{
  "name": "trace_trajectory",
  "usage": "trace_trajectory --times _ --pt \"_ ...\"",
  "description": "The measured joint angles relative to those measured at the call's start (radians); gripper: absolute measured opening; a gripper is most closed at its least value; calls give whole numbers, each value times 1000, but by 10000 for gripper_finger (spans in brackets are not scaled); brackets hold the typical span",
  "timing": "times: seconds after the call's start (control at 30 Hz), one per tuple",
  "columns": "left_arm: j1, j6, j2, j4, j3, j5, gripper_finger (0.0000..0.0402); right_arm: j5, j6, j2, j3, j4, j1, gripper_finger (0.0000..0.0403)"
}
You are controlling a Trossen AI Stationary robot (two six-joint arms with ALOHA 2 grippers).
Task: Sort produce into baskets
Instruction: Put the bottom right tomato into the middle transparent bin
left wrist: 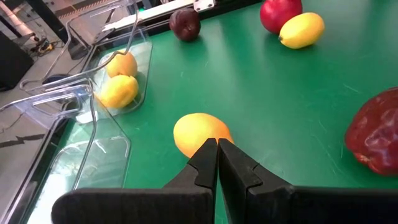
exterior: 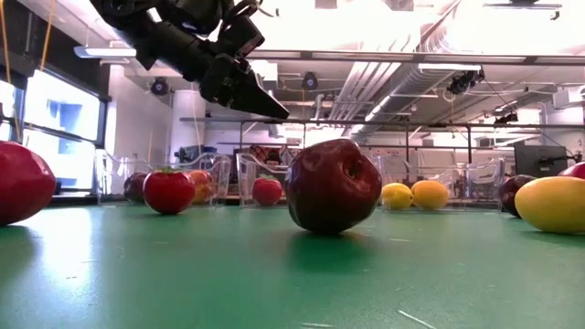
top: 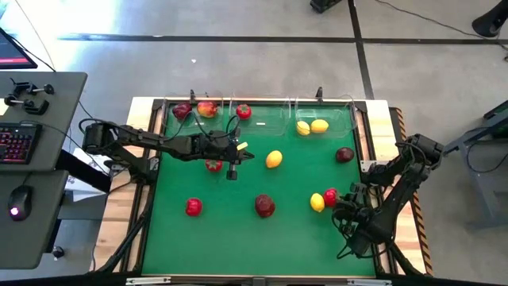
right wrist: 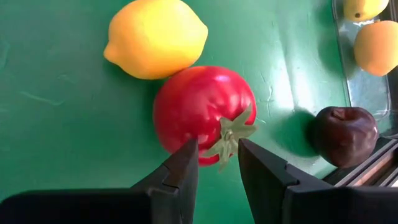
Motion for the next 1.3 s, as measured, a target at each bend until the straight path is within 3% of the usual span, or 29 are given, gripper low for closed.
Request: trace_trajectory --times 0.33,0.6,0.93,1.3 --pt "0 0 0 0 0 0 0 -47 -41 0 -48 29 -36 101" --pt "0 0 0 1 0 0 0 -29 -89 0 -51 38 -41 9" --pt "0 -2 0 1 0 0 0 -90 -27 0 -86 52 -79 3" --pt "0 -19 0 3 0 0 0 50 -108 0 -197 316 -205 0"
